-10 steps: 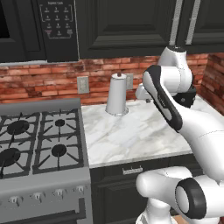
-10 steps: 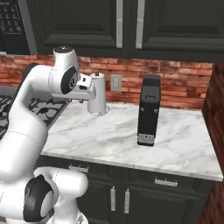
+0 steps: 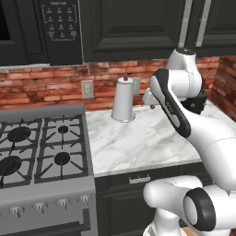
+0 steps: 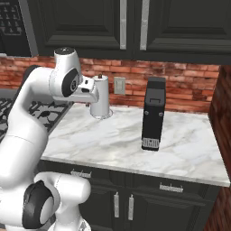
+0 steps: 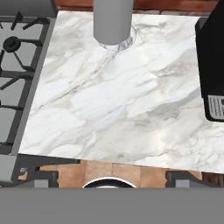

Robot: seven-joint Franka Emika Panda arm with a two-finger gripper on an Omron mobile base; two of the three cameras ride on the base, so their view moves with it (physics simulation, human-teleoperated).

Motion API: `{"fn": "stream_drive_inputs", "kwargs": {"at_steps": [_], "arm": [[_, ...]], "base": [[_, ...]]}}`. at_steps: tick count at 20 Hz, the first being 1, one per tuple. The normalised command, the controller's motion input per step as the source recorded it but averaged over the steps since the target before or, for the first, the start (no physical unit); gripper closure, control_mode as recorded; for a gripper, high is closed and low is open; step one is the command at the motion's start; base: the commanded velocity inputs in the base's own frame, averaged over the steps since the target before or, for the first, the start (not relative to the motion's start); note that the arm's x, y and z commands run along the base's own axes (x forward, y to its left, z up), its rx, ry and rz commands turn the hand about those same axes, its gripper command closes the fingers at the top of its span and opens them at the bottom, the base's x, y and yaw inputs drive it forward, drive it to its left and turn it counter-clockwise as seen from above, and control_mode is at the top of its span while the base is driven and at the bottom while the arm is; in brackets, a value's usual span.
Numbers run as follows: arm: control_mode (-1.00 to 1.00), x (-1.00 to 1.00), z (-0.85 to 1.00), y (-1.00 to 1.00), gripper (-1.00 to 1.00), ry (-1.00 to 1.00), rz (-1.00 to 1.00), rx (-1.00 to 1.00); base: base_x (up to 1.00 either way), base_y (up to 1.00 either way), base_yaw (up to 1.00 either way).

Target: Take the tongs from the drawer on the right and place them on the dining counter next to the tray containing the hot dog.

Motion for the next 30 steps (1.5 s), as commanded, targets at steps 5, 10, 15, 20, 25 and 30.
{"fn": "stream_drive_inputs", "kwargs": {"at_steps": [5, 10, 15, 20, 25, 30], "arm": [[-1.0, -0.33, 0.0, -0.14, -1.0, -0.06, -0.04, 0.0], [-1.0, -0.42, 0.0, -0.6, -1.0, -0.11, -0.25, 0.03], [-1.0, -0.35, 0.0, -0.66, -1.0, -0.07, -0.31, 0.03], [-1.0, -0.11, -0.01, -0.61, -1.0, 0.0, -0.28, 0.04], [-1.0, 0.0, -0.15, -0.59, -1.0, 0.0, -0.2, 0.09], [-1.0, -0.01, -0.2, -0.43, -1.0, -0.01, -0.11, 0.14]], "base": [[0.0, 0.0, 0.0], [0.0, 0.0, 0.0], [0.0, 0.0, 0.0], [0.0, 0.0, 0.0], [0.0, 0.0, 0.0], [0.0, 0.0, 0.0]]}}
